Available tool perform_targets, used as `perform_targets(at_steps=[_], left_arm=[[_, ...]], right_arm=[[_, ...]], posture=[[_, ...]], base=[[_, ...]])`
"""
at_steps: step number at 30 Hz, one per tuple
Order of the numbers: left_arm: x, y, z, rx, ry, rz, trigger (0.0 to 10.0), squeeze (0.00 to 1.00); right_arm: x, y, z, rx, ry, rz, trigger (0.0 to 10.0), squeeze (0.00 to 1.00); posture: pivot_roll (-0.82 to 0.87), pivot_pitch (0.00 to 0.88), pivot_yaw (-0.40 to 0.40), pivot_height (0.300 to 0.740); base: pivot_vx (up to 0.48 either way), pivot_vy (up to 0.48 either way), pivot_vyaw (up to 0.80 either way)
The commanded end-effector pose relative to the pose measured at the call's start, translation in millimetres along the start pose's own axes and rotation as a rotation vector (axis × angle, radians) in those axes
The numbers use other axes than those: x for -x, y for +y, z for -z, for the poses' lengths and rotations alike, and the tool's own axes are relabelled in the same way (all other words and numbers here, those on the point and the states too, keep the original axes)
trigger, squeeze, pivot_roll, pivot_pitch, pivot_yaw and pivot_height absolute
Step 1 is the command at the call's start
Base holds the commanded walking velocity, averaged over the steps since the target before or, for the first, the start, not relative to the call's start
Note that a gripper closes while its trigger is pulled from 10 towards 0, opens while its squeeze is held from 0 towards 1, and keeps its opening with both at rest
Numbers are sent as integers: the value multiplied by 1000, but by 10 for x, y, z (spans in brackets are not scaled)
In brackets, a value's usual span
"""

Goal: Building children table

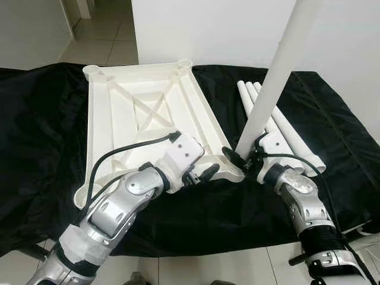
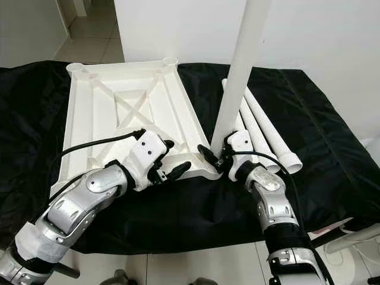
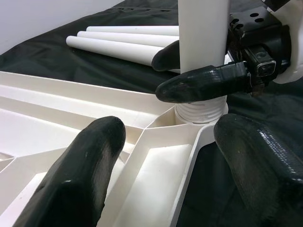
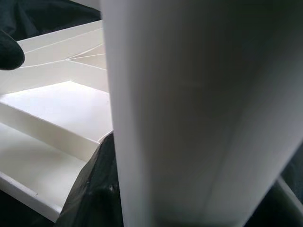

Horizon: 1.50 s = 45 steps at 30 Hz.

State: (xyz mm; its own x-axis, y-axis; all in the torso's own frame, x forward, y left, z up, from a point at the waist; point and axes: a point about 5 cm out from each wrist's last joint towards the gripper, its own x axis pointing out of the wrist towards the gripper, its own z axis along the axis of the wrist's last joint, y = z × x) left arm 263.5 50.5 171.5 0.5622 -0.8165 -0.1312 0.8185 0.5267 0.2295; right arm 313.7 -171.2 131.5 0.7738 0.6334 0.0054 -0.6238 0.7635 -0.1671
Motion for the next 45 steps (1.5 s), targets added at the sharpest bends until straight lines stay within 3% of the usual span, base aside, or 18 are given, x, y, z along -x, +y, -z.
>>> perform_targets(at_steps=[1, 2, 3, 14, 20, 25, 28, 29, 30, 32, 34, 38, 45], left_arm=[[-17, -28, -10, -22, 3, 85, 10000, 0], [-17, -28, -10, -22, 3, 85, 10000, 0], [-15, -28, -9, -22, 3, 86, 10000, 0], [-9, -43, 1, -19, 8, 88, 10000, 0], [-6, -44, 15, -17, 10, 87, 10000, 0], [-9, -27, 21, -11, 9, 77, 10000, 0], [-13, -25, 20, -9, 9, 74, 10000, 0], [-15, -30, 21, -8, 7, 71, 10000, 0], [-16, -33, 20, -8, 6, 70, 10000, 0], [-16, -33, 20, -8, 6, 70, 10000, 0], [-15, -38, 22, -4, 4, 67, 10000, 0], [-11, -43, 27, 0, 4, 64, 10000, 0], [-13, -39, 25, 1, 1, 65, 10000, 0]], right_arm=[[36, -14, 62, 5, 39, -6, 6863, 0], [36, -14, 62, 5, 39, -6, 6863, 0], [39, -15, 63, -1, 31, 14, 10000, 0], [24, 44, 90, -35, 30, 184, 10000, 0], [-13, 170, 95, -37, 17, 285, 10000, 0], [-62, 239, 57, -87, 41, 484, 10000, 0], [-67, 247, 51, -90, 47, 535, 10000, 0], [-87, 323, 47, -127, 57, 657, 10000, 0], [-97, 359, 44, -150, 56, 696, 10000, 0], [-97, 359, 44, -150, 56, 696, 10000, 0], [-127, 465, 43, -172, 67, 757, 10000, 0], [-207, 610, 56, -228, 71, 735, 10000, 0], [-219, 630, -20, -206, 53, 725, 10000, 0]], posture=[[-73, 2, -6, 740], [-73, 2, -6, 740], [-73, 4, -6, 740], [-69, 12, -6, 740], [-66, 17, -5, 740], [-67, 16, -9, 740], [-67, 16, -9, 740], [-65, 14, -19, 740], [-65, 14, -19, 740], [-65, 14, -19, 740], [-56, 10, -27, 740], [-54, 7, -29, 740], [-60, 0, -28, 740]], base=[[0, 0, 0], [0, 0, 0], [0, 0, 0], [0, 0, 0], [0, 0, 0], [0, 0, 0], [0, 0, 0], [0, 0, 0], [0, 0, 0], [0, 0, 0], [0, 0, 0], [0, 0, 0], [0, 0, 0]])
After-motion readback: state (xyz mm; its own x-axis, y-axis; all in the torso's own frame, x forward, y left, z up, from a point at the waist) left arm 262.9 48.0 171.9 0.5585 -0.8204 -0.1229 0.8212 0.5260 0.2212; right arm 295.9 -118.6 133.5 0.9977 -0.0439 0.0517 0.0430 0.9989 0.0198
